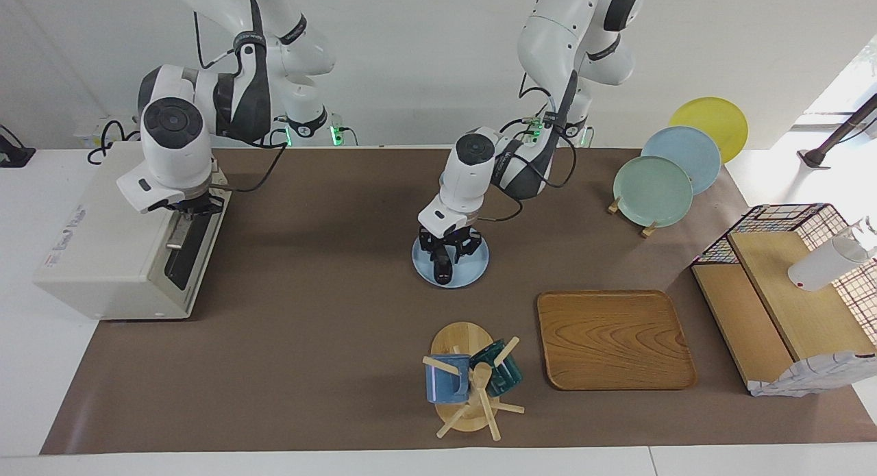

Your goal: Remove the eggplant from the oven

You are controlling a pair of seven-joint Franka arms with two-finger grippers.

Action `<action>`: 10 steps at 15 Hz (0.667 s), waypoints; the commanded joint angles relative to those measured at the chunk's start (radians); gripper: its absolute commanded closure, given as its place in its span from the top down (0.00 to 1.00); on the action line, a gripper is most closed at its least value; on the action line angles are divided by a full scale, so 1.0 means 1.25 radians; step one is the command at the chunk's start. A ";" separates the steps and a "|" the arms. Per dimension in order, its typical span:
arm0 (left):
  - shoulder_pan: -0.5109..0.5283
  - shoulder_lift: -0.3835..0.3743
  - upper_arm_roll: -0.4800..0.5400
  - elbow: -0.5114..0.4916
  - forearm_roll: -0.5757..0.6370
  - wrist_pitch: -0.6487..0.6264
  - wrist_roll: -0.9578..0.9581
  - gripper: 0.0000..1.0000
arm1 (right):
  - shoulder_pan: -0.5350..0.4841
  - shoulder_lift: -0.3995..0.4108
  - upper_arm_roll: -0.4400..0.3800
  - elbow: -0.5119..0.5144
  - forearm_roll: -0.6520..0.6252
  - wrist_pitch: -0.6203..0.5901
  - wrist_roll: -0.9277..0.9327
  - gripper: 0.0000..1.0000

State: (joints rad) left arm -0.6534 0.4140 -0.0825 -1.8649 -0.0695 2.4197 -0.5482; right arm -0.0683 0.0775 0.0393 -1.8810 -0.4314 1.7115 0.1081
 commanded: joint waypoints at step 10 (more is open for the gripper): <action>0.176 -0.034 0.011 0.162 -0.008 -0.246 0.090 0.00 | 0.010 -0.050 0.008 0.152 0.274 -0.056 -0.061 1.00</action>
State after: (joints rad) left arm -0.5075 0.3521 -0.0641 -1.7551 -0.0695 2.2100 -0.5026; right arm -0.0594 0.0258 0.0464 -1.7054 -0.1308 1.6500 0.0583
